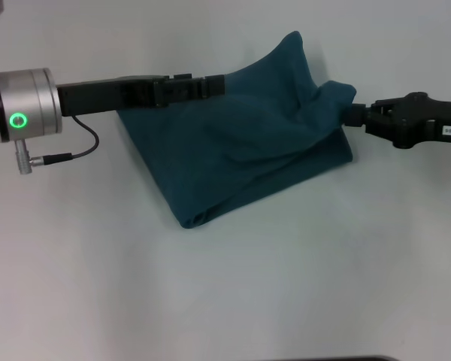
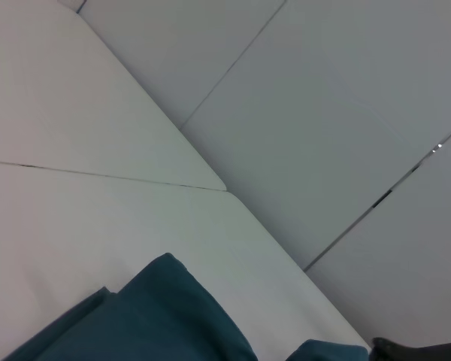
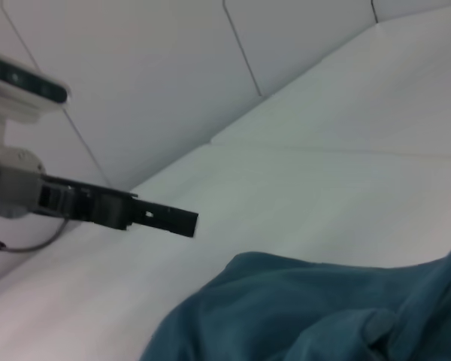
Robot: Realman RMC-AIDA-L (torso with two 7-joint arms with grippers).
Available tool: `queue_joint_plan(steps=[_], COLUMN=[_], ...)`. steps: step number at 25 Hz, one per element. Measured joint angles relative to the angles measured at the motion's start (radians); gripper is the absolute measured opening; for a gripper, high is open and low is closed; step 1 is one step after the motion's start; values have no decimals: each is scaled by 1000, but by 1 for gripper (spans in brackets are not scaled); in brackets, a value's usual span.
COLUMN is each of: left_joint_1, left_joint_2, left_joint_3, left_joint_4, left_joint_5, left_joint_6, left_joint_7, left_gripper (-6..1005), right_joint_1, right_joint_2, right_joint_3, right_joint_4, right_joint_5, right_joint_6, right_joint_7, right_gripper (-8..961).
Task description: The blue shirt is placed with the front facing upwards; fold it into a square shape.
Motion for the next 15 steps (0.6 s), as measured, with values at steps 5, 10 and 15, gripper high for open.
queue_joint_plan(steps=[5,10,15], left_joint_1=[0,6,12], left_joint_2=[4,8,11], left_joint_3=[-1,-1,-1], left_joint_4=[0,0,2], left_joint_5=[0,0,0], left_joint_6=[-7,-11,-30], left_joint_7=[1,3,4], left_gripper=[934,933,934], right_joint_1=[-2,-3,0], right_joint_2=[-31,-31,-16], right_joint_3=[35,23,25], right_joint_4=[-35,-123,-132], right_joint_5=[6,-13,-81], right_joint_6=[-80,-89,-69], right_joint_7=[95,222,184], right_gripper=[44,16,5])
